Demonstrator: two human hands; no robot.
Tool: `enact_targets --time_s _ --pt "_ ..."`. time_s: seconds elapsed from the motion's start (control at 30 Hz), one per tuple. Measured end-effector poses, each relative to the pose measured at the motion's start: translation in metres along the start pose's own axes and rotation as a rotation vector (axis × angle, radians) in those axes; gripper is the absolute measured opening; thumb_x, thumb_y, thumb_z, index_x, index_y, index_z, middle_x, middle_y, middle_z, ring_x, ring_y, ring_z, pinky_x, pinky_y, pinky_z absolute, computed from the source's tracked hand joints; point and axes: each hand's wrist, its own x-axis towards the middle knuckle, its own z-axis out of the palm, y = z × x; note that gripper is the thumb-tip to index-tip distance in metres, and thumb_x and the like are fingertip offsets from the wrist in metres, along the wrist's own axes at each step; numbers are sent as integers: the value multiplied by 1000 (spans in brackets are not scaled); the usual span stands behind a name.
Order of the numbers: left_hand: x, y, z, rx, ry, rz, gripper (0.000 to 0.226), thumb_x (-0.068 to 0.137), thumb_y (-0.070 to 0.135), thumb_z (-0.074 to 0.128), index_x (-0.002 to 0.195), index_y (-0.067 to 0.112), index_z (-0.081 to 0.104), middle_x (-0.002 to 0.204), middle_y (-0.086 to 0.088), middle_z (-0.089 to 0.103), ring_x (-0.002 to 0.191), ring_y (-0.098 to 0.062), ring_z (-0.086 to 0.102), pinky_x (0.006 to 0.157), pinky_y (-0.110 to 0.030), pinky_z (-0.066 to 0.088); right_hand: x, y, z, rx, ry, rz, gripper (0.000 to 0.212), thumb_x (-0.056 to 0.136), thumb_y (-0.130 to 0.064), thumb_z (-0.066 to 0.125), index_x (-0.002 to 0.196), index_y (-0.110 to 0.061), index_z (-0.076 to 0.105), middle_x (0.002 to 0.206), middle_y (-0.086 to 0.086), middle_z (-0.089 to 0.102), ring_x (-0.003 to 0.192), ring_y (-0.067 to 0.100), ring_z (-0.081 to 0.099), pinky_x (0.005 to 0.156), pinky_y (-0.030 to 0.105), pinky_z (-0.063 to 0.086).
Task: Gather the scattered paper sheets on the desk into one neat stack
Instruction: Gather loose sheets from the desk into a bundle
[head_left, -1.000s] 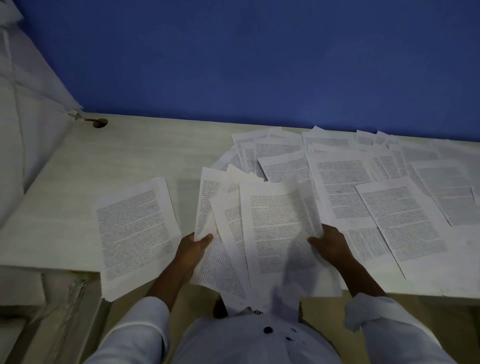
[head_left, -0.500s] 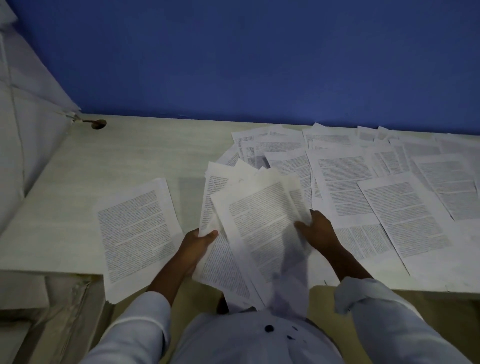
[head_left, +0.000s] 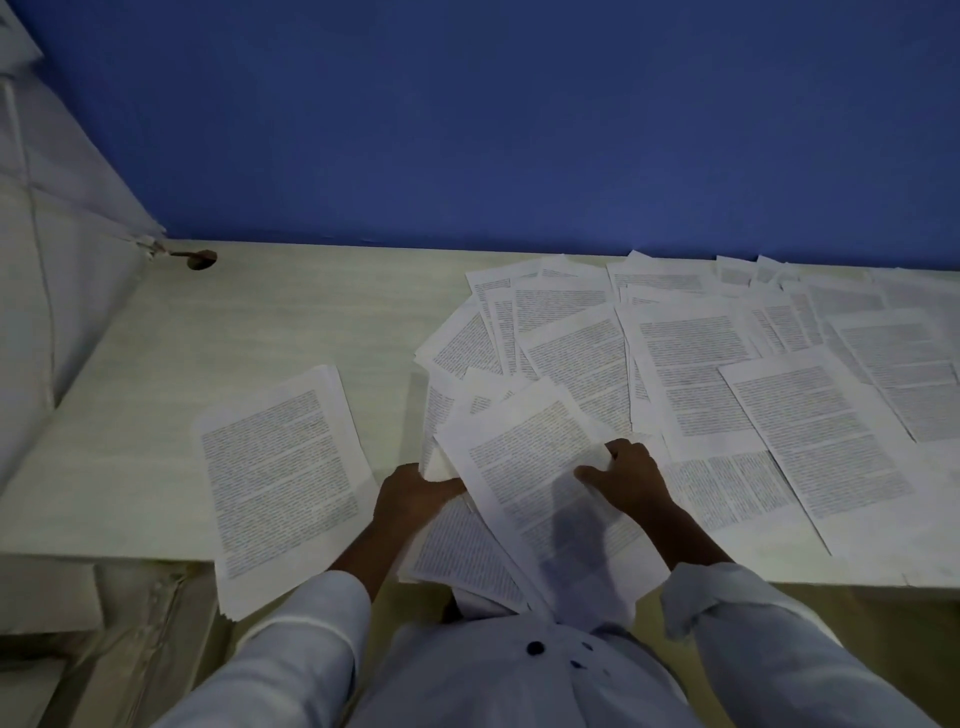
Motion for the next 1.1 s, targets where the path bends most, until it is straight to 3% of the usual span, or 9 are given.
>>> enact_targets --time_s 0.13,0.27,0.4,0.6,0.7,0.77,0.83,0.93,1.1 --pt "-2 0 5 68 46 48 85 49 77 69 109 17 65 103 1 69 90 -18 66 78 -34 57 1 5 -3 118 -48 34 60 75 -48 77 119 -10 59 116 1 62 106 22 60 79 29 45" --pt "-3 -6 6 60 95 64 75 59 69 72 108 13 67 102 -6 71 87 -21 67 79 -40 58 1 6 -5 119 -98 13 47 74 -50 78 101 -12 70 101 1 70 89 17 63 72 27 45" --pt "-3 -10 8 66 126 60 61 71 59 75 109 12 65 102 -4 69 89 -23 67 78 -39 58 -5 4 -9 180 -182 7 24 76 -42 79 84 -22 68 92 -3 67 88 17 63 71 24 43" --pt "-4 -18 4 -77 95 76 53 72 53 78 108 16 69 102 -4 72 85 -18 67 78 -34 57 -16 4 -12 210 -295 -71 34 73 -37 82 100 -25 65 101 -6 63 95 14 59 79 26 45" --pt "-4 -22 -4 -201 20 54 45 79 34 78 118 14 65 116 -7 69 92 -17 64 82 -29 52 -18 7 -13 250 -211 -50 50 70 -30 85 108 -17 56 102 -3 62 94 15 59 68 24 45" --pt "-7 -24 -9 -219 -56 18 44 84 26 74 124 12 62 121 -7 66 88 -12 63 73 -23 50 -17 12 -16 289 -202 -29 51 69 -25 86 108 -16 54 102 -3 61 94 16 59 65 23 44" --pt "-11 -27 -11 -229 -66 -7 43 88 24 70 128 11 59 124 -8 64 85 -11 61 68 -21 48 -16 16 -22 251 -253 -65 36 74 -20 83 103 -15 63 102 -1 65 92 16 62 71 25 50" --pt "-17 -31 -6 -289 -12 -18 43 92 23 66 132 10 57 126 -9 63 86 -12 60 75 -23 48 -15 24 -33 297 -234 -94 19 80 -13 77 98 -10 73 100 4 73 88 17 67 86 34 55" --pt "-23 -37 5 -435 52 -36 42 92 27 65 131 13 58 120 -5 65 83 -10 60 80 -29 47 -10 45 -48 364 -44 -63 7 82 -12 74 86 -7 73 89 11 74 87 31 69 84 45 54"
